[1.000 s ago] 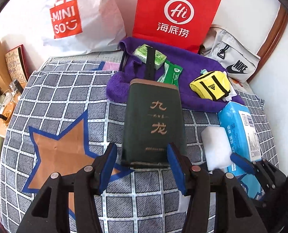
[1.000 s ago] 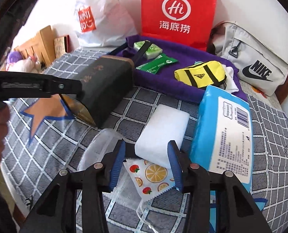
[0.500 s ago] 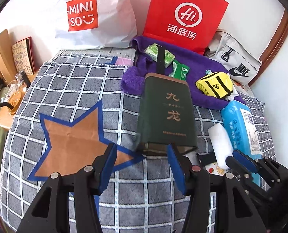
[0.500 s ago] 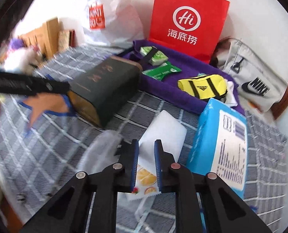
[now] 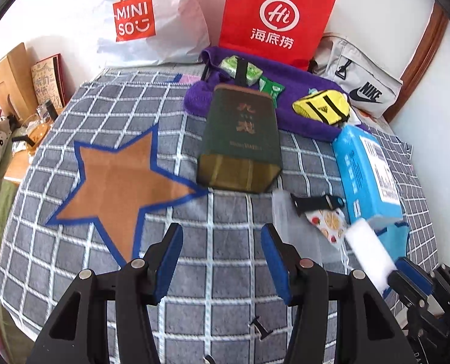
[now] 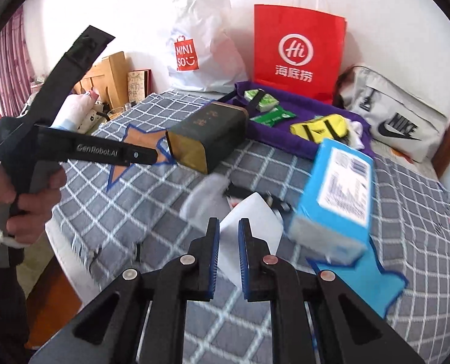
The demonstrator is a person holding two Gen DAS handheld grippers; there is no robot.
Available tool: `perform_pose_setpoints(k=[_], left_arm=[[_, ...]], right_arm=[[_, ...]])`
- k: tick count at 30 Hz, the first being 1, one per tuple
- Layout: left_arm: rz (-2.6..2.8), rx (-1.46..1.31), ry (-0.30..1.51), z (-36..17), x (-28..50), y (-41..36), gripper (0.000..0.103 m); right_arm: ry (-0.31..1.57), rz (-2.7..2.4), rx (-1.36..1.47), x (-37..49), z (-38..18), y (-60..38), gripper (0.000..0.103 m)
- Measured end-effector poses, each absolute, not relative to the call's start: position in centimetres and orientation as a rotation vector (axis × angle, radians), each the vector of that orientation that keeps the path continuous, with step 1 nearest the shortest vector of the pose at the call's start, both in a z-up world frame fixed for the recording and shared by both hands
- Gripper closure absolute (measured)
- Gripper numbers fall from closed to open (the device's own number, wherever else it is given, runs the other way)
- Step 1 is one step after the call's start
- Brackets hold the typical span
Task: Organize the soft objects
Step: 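Grasp the white sponge block with the right gripper while the left grasps the clear plastic bag, then lift the white sponge with the right gripper while the left lifts the clear bag toward the towel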
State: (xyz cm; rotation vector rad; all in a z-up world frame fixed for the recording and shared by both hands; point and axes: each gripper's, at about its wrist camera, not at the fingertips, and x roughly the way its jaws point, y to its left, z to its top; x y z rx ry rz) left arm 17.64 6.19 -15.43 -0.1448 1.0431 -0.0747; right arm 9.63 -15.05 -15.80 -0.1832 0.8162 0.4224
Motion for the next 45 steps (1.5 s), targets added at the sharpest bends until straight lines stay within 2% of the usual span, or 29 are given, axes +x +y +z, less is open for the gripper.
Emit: perform_pose_setpoints(k=[9,11,12,13,17,19,25,27,30,31,32,36,38,40,45], left_arm=[[-0.126,-0.131,1.067,-17.7,16.7,3.5,0.051],[-0.135,-0.121,1.073,-18.2,17.1,2.8,0.051],[-0.143,-0.114,1.077,-18.5,17.4,2.4,0.051],[-0.151,-0.107,1.08,-18.8,17.7,1.9,0.051],[-0.164,-0.072,1.088,-19.8,18.8,0.5,0.051],[-0.172,-0.056,1.089,-20.2,19.2,-0.2,0.051],[-0.147,0.024,1.056,-20.9,19.8,-1.2,0.052],[-0.145,0.055,1.046,-21.0,19.6,-1.5,0.052],[-0.135,0.092,1.021,-21.0,19.2,-1.7,0.057],[-0.138,0.097,1.013,-21.0,19.1,-1.7,0.062],[-0.158,0.089,1.012,-21.0,19.1,-1.7,0.08],[-0.188,0.088,1.015,-20.9,19.1,-2.2,0.091],[-0.19,0.087,1.012,-20.9,19.1,-2.2,0.092],[-0.204,0.068,1.016,-20.8,19.0,-1.8,0.093],[-0.195,0.035,0.997,-19.7,17.8,0.0,0.094]], right_arm=[[0.838,0.36,-0.218,6.5,-18.1,-19.5,0.09],[0.831,0.373,-0.193,6.4,-18.5,-20.2,0.082],[0.832,0.366,-0.19,6.3,-18.7,-20.3,0.068],[0.834,0.345,-0.193,6.3,-18.9,-20.4,0.06],[0.852,0.352,-0.133,6.4,-19.8,-20.8,0.053],[0.871,0.343,-0.1,6.5,-20.2,-20.9,0.044],[0.915,0.336,-0.021,7.6,-21.7,-21.0,0.028],[0.935,0.343,-0.005,8.1,-22.3,-20.8,0.028],[0.949,0.324,0.012,9.0,-23.1,-20.2,0.028],[0.954,0.32,0.016,9.3,-23.3,-20.1,0.028],[0.959,0.325,0.025,9.5,-23.5,-20.0,0.028],[0.934,0.308,0.041,10.1,-23.6,-19.7,0.028],[0.93,0.305,0.038,10.3,-23.6,-19.7,0.028],[0.925,0.304,0.026,10.3,-23.6,-19.8,0.037],[0.937,0.317,-0.003,9.6,-23.1,-20.8,0.038]])
